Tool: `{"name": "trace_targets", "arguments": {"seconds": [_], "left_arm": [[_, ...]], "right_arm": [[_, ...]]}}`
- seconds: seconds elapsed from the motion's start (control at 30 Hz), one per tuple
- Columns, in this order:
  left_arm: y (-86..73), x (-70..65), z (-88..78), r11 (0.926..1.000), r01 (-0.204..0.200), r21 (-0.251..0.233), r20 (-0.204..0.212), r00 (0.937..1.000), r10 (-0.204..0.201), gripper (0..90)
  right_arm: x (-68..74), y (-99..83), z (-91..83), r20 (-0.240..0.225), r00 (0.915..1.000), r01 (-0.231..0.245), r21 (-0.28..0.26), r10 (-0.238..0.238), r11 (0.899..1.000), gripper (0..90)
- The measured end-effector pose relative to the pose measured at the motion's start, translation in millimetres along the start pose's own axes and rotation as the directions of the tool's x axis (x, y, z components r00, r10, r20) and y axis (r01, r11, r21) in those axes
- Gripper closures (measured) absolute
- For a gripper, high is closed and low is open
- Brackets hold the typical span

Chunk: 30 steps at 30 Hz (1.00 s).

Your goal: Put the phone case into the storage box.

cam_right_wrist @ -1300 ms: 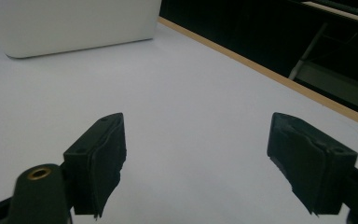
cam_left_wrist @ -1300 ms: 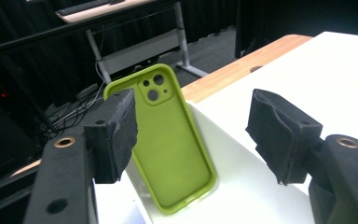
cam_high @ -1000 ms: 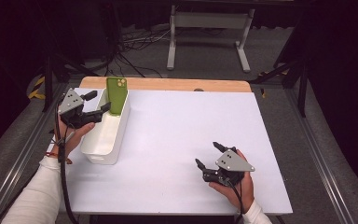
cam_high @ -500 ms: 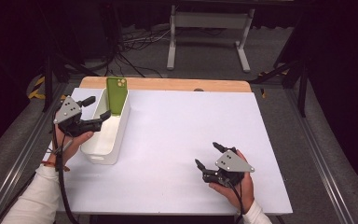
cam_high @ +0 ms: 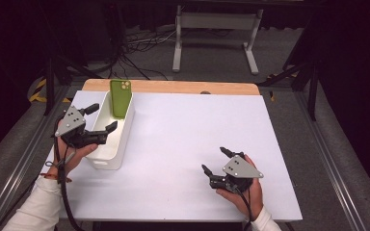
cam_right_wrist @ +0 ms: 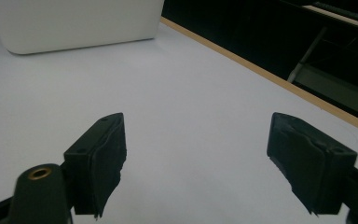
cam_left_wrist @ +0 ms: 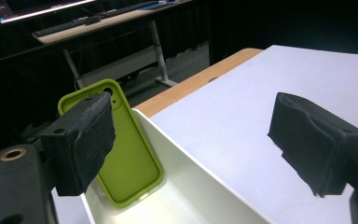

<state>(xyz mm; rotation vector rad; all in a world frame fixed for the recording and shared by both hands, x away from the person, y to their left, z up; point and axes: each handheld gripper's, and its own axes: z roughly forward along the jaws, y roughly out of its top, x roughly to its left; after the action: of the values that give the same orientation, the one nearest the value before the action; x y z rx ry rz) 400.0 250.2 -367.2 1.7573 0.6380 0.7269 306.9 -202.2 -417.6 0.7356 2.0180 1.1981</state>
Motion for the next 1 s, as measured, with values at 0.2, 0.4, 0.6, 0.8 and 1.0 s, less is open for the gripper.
{"name": "trace_targets", "arguments": {"seconds": [0.2,0.4,0.6,0.8,1.0], "left_arm": [[1.4,-7.5,-5.2,0.9998,-0.01,-0.016,0.015,0.9998,0.01,14.3],[0.9,-16.8,-8.0,0.9995,-0.022,-0.023,0.021,0.9995,0.023,10.7],[0.9,-24.6,-10.4,0.9985,-0.047,-0.027,0.028,0.9985,0.048,7.6],[1.7,-29.3,-13.9,0.9977,-0.046,-0.05,0.035,0.9983,0.048,5.9],[0.3,-37.1,-15.0,0.9968,-0.063,-0.05,0.07,0.9954,0.066,4.0]], "right_arm": [[0.4,0.4,-0.1,0.002,1.0,0.002,0.002,-0.002,1.0,20.4],[1.0,0.9,0.1,0.002,1.0,0.004,0.003,-0.004,1.0,20.4],[0.9,1.7,-0.4,0.002,1.0,0.004,-0.001,-0.004,1.0,20.4],[0.7,2.3,-0.6,-0.002,1.0,0.004,0.001,-0.004,1.0,20.1],[-0.4,3.2,-0.8,-0.006,1.0,-0.004,-0.011,0.004,1.0,18.5]]}}
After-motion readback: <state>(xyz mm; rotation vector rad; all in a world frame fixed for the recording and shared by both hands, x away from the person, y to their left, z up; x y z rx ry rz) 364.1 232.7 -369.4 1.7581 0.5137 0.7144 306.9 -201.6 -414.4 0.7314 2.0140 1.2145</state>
